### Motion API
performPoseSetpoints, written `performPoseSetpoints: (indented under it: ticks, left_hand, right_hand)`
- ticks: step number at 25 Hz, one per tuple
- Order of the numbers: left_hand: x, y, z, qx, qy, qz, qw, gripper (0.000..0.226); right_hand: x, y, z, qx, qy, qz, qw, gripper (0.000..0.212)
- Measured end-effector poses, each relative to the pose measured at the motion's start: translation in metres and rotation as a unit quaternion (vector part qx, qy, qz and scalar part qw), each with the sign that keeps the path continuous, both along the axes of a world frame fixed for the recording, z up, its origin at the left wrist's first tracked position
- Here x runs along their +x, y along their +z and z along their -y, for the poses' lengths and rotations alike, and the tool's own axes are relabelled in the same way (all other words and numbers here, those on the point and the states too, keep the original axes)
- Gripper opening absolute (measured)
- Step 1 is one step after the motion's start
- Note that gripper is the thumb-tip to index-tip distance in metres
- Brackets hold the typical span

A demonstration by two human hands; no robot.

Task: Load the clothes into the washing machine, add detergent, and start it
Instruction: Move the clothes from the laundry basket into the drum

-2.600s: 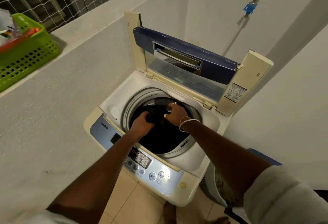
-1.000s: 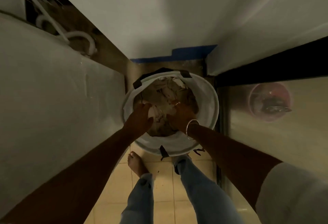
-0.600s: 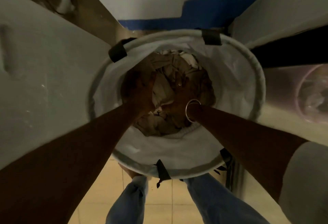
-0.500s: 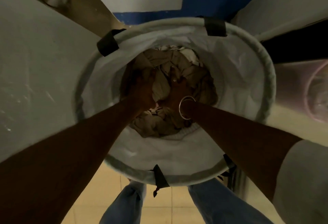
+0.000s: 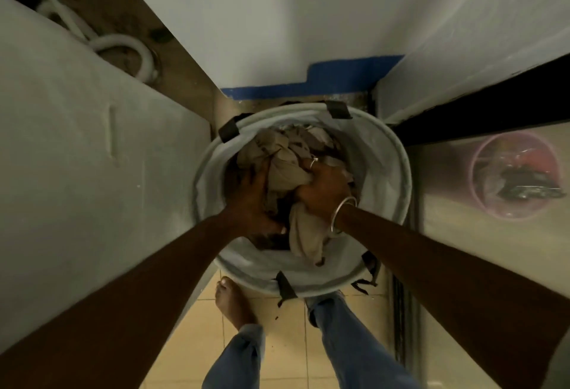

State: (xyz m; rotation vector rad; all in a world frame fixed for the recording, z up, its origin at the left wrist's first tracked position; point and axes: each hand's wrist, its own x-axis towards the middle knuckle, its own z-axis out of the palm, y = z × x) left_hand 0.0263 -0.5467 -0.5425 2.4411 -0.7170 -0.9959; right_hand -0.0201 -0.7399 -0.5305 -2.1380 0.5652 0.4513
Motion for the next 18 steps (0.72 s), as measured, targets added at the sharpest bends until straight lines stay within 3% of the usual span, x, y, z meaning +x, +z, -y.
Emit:
performPoseSetpoints:
  ticks: [4, 9, 11, 14, 18]
  left_hand:
    - [-0.025, 0.096, 0.014, -0.069, 0.109, -0.007, 0.992, 0.158]
    - [-0.034, 0.213, 0.018, -0.175, 0.257, -0.052, 0.949, 0.139]
    - [-0.032, 0.258, 0.009, -0.176, 0.277, -0.059, 0.943, 0.143]
    - [-0.03, 0.304, -0.001, -0.225, 0.27, -0.011, 0.936, 0.149]
    - [-0.029, 0.36, -0.01, -0.212, 0.282, -0.039, 0.935, 0.156]
  right_hand:
    - [-0.013, 0.097, -0.009, 0.055, -0.073, 0.068, 0.993, 0.047]
    - [-0.008, 0.211, -0.032, 0.114, -0.113, 0.205, 0.965, 0.016]
    - [-0.005, 0.248, -0.038, 0.119, -0.109, 0.219, 0.962, 0.01]
    - [0.0, 0.301, -0.051, 0.122, -0.091, 0.238, 0.959, 0.012]
    - [0.003, 0.37, -0.069, 0.134, -0.079, 0.259, 0.953, 0.026]
